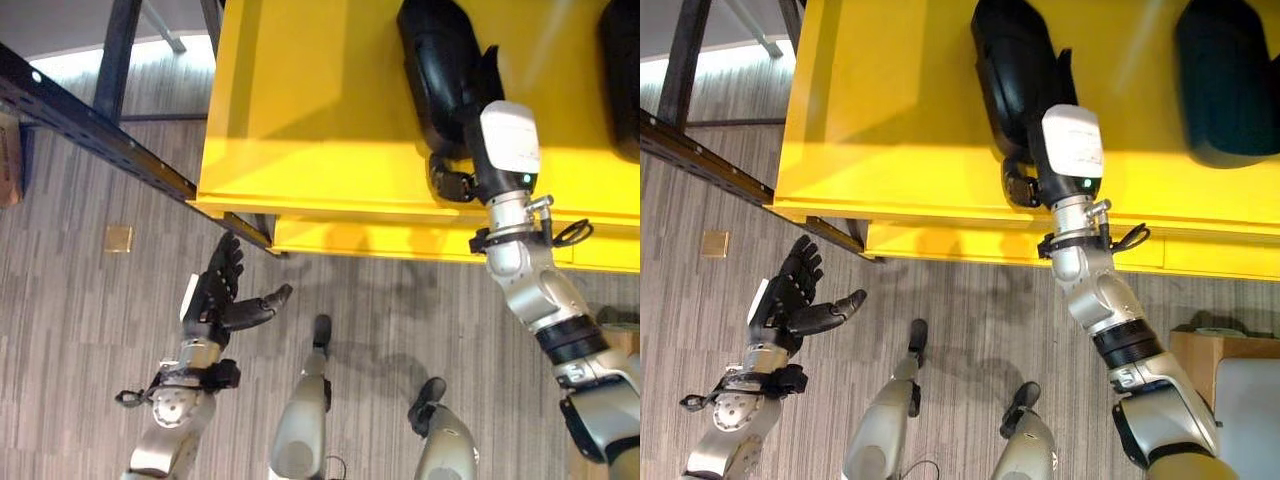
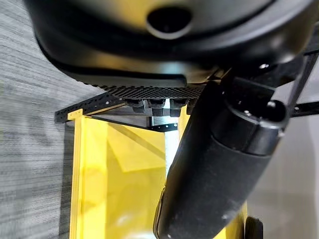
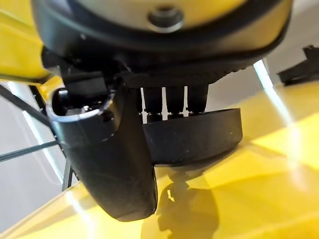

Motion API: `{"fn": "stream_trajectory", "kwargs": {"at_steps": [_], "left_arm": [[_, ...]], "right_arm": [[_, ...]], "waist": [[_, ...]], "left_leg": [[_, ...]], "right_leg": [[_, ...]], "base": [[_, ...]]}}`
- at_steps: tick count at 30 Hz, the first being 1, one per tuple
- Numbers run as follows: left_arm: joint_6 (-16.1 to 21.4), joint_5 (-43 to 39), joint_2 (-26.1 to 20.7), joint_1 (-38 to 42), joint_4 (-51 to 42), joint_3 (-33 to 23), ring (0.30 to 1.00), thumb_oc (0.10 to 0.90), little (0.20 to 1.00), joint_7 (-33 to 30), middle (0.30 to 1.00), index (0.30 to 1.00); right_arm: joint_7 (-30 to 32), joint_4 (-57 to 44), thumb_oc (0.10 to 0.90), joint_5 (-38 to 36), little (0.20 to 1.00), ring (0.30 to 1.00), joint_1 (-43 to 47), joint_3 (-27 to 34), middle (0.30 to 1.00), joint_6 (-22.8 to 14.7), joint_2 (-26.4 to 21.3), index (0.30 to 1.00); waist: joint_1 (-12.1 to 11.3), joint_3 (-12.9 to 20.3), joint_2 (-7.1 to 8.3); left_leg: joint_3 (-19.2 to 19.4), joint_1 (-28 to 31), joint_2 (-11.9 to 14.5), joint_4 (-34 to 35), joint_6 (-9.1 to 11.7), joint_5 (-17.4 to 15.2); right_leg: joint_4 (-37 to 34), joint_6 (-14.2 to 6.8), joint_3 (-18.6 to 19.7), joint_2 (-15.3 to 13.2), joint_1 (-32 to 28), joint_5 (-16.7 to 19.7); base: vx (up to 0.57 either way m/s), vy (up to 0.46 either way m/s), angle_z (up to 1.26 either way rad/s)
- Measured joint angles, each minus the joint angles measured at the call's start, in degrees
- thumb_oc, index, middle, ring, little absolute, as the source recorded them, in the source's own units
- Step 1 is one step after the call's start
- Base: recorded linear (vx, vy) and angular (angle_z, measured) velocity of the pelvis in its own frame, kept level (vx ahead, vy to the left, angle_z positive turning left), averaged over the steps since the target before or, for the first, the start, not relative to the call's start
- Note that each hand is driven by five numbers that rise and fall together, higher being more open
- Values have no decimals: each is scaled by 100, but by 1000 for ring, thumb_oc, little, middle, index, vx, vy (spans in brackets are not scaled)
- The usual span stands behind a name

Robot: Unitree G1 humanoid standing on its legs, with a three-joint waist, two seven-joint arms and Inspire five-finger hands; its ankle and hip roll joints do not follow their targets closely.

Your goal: Move parts from the plastic box to the shelf.

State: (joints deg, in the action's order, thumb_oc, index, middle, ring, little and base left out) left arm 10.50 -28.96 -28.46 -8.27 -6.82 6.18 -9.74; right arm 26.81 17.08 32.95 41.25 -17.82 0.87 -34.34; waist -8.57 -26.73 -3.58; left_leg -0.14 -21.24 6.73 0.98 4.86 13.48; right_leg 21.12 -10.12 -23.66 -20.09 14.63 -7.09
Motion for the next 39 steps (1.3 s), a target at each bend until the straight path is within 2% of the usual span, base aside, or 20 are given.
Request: {"fn": "stream_trajectory", "kwargs": {"at_steps": [8, 22, 31, 39], "left_arm": [[3, 5, 1, 37, -2, 73, 1000, 900, 1000, -48, 1000, 1000], [4, 5, 1, 33, -2, 82, 1000, 900, 1000, -122, 1000, 1000], [68, 4, 0, 35, -1, 83, 1000, 900, 1000, -118, 1000, 1000], [88, 3, -2, 29, -1, 77, 1000, 900, 1000, -106, 1000, 1000]], "right_arm": [[463, 185, 400, -407, 300, 300, 30, 80, 300, 92, 485, 300], [568, 186, 400, -444, 300, 300, 33, 80, 300, 195, 484, 300], [538, 368, 400, -442, 300, 300, 268, -44, 300, 215, 243, 300], [97, 390, 400, -383, 300, 300, 424, -243, 300, 217, -168, 300]], "waist": [[62, -7, -15], [55, -12, -24], [51, -15, -26], [38, -20, -19]], "left_leg": [[7, 0, 2, 12, -52, 2], [-15, -10, -8, 42, -53, 34], [-27, -86, -9, 46, -50, 61], [-40, -102, -8, 54, -45, 75]], "right_leg": [[129, 4, 79, -19, 89, -3], [341, 33, 81, -72, 190, -116], [419, 38, 75, -87, 282, -140], [417, 32, 50, -83, 285, -149]], "base": [[-11, 16, -2], [0, 0, 0], [0, 0, 0], [0, 0, 0]]}}
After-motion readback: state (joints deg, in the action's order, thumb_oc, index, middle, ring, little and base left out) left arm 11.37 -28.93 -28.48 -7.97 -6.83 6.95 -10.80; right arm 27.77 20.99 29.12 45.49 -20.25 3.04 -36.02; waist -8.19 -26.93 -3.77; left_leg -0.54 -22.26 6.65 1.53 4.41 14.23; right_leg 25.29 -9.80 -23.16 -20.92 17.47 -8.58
